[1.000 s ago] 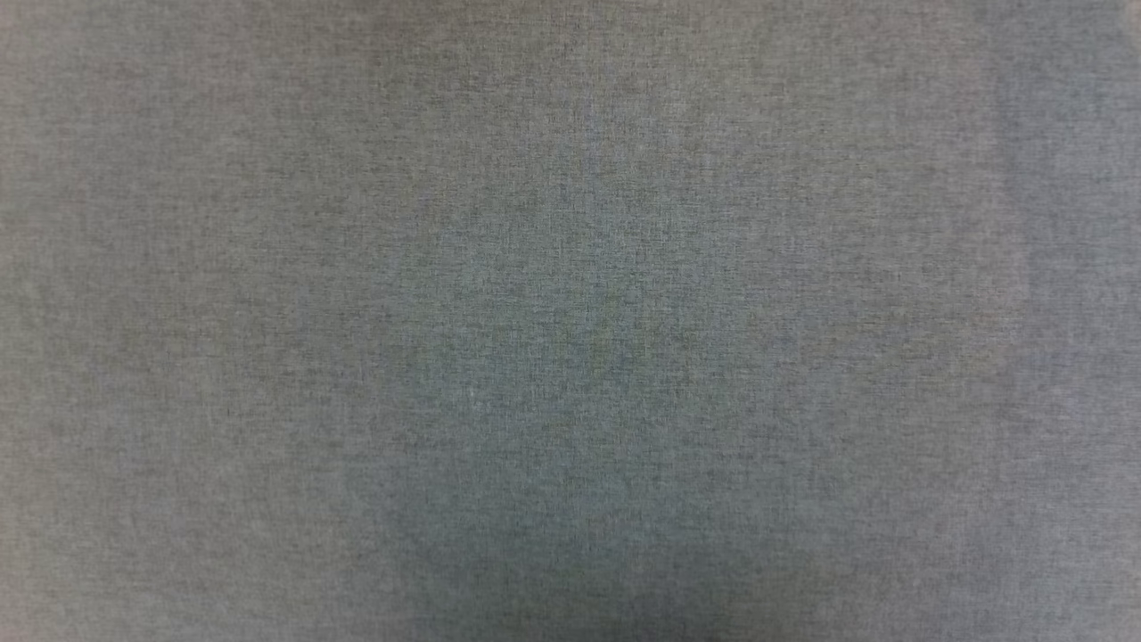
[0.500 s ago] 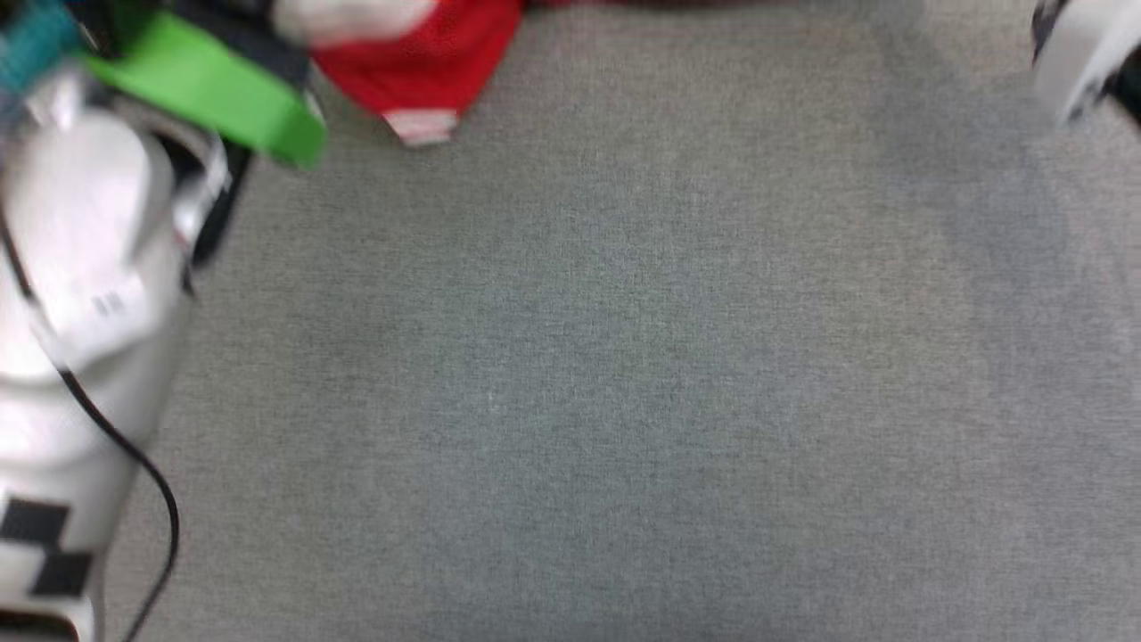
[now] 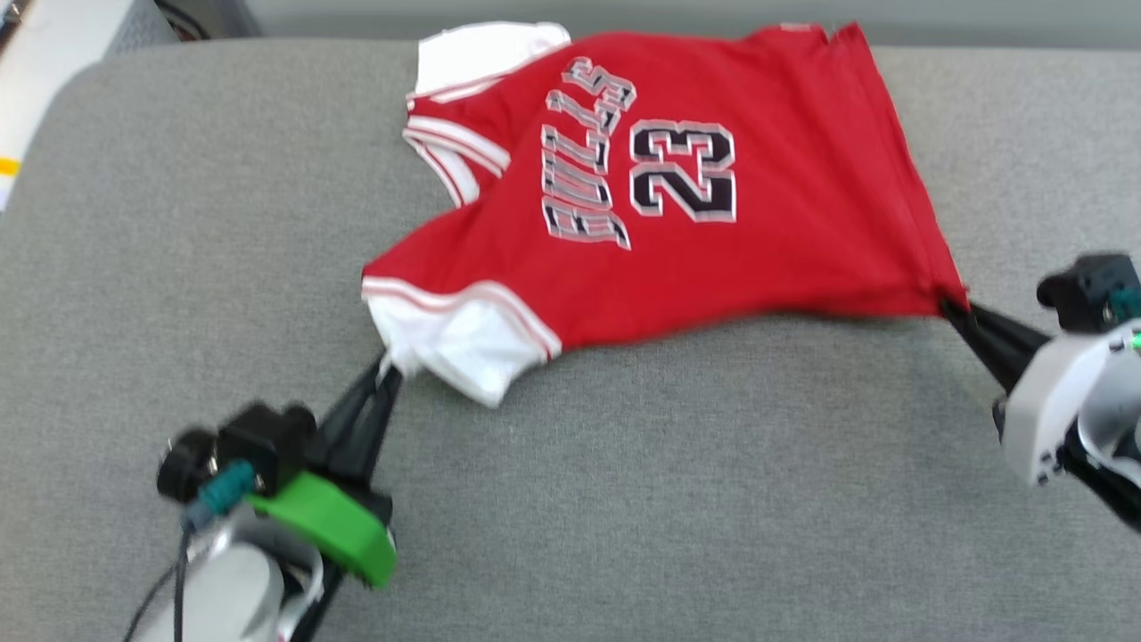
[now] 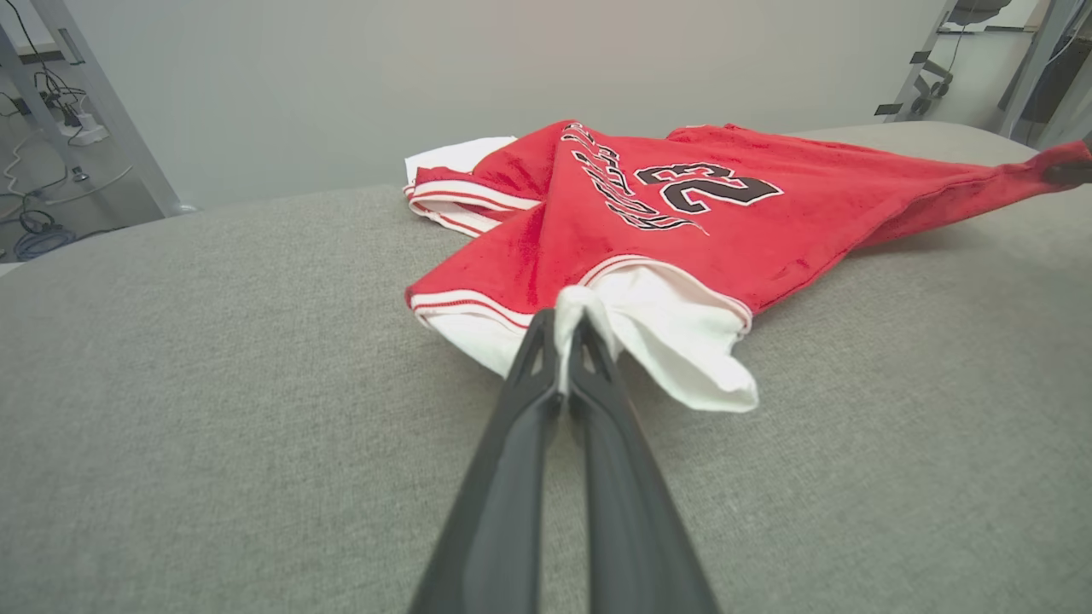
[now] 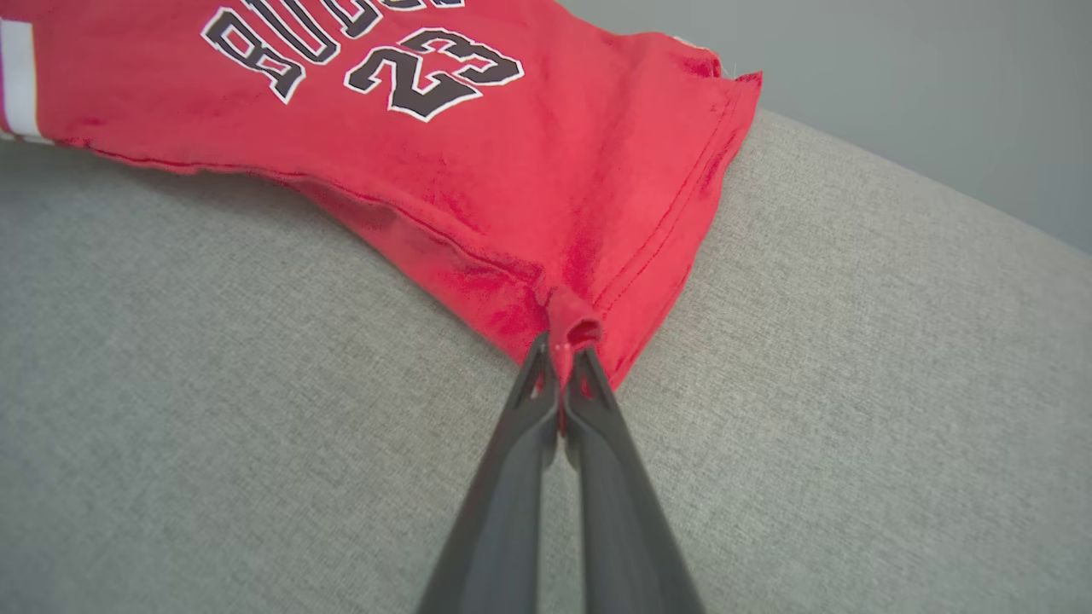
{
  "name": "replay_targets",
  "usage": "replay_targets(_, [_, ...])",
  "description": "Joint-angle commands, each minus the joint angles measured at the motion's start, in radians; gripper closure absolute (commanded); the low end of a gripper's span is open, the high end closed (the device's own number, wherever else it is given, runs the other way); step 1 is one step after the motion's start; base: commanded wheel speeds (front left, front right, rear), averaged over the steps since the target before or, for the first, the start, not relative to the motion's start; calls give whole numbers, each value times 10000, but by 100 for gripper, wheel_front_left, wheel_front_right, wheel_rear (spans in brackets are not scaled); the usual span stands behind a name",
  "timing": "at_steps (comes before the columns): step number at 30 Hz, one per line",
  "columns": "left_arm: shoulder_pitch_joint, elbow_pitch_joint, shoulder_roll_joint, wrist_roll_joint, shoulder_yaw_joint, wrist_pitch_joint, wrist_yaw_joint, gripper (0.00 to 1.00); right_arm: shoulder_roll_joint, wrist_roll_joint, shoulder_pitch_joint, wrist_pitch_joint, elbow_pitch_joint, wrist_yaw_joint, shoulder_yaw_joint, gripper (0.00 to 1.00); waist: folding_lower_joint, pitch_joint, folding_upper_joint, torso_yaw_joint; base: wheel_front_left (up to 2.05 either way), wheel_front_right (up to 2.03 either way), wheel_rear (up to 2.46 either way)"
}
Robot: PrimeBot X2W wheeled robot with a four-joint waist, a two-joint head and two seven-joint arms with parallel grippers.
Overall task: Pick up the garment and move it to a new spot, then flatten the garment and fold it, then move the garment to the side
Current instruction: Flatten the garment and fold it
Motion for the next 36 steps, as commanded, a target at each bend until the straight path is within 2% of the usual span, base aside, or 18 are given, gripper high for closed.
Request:
replay_targets(1, [474,-115,101,-81,-96,8,95,100,-146,63,458,28,-83,-6,-175,100,1,-890,0,27,0,0,0])
replay_targets(7, [2157,-464,250,-610,-399,275,155,100,-421,184,2424,170,-451,-6,-825,100,1,-1590,0,78,0,0,0])
replay_targets(14, [3986,-739,474,-1413,-514,546,284,100,-450,235,4732,497,-1166,-6,-1825,100,1,-2261,0,96,0,0,0])
replay_targets(22, [4922,-862,553,-1836,-835,1061,360,100,-189,3,7095,1277,-1997,-6,-2999,100,1,-2532,0,151,0,0,0])
replay_targets(29, [4256,-797,613,-1428,-662,794,513,100,302,-357,7684,1729,-2724,-6,-4223,100,1,-2450,0,150,0,0,0])
replay_targets(36, [2070,-359,609,-805,-682,855,-90,100,819,-625,7034,2307,-3340,-6,-5302,100,1,-1882,0,53,0,0,0])
